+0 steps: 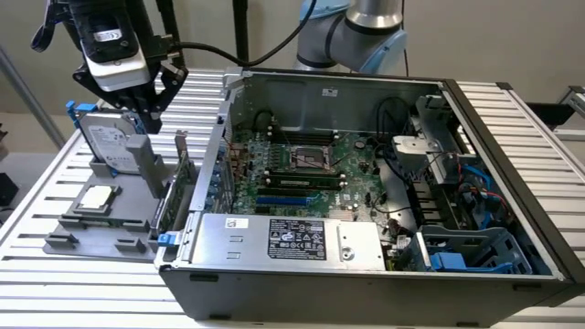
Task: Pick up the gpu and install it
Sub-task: 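Pick up the gpu and move the gpu toward the slot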
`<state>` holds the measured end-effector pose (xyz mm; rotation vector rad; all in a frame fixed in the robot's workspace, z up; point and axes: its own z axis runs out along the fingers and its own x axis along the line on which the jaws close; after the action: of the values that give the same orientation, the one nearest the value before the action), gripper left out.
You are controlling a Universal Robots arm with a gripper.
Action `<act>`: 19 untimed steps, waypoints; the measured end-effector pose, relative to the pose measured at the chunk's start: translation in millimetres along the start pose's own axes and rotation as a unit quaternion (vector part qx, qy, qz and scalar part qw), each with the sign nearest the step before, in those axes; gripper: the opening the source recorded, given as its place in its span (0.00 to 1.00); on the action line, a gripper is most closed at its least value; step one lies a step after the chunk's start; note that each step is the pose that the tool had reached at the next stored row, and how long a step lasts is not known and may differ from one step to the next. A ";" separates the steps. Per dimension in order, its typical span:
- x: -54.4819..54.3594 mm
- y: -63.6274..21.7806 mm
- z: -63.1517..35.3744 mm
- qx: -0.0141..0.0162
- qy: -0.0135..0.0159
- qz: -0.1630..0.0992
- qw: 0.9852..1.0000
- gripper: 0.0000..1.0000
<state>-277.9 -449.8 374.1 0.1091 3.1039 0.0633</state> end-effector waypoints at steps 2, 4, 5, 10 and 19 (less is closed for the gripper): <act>0.1 0.0 -0.1 0.000 0.000 0.000 1.000 0.00; 0.1 0.0 -0.1 0.001 0.000 0.000 1.000 0.00; 0.1 0.0 0.0 0.001 0.000 0.000 1.000 0.00; 0.1 0.0 0.0 0.001 0.000 0.000 1.000 0.00; 0.1 0.0 0.0 0.002 0.000 0.000 1.000 1.00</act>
<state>-278.0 -449.8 374.2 0.1091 3.1040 0.0580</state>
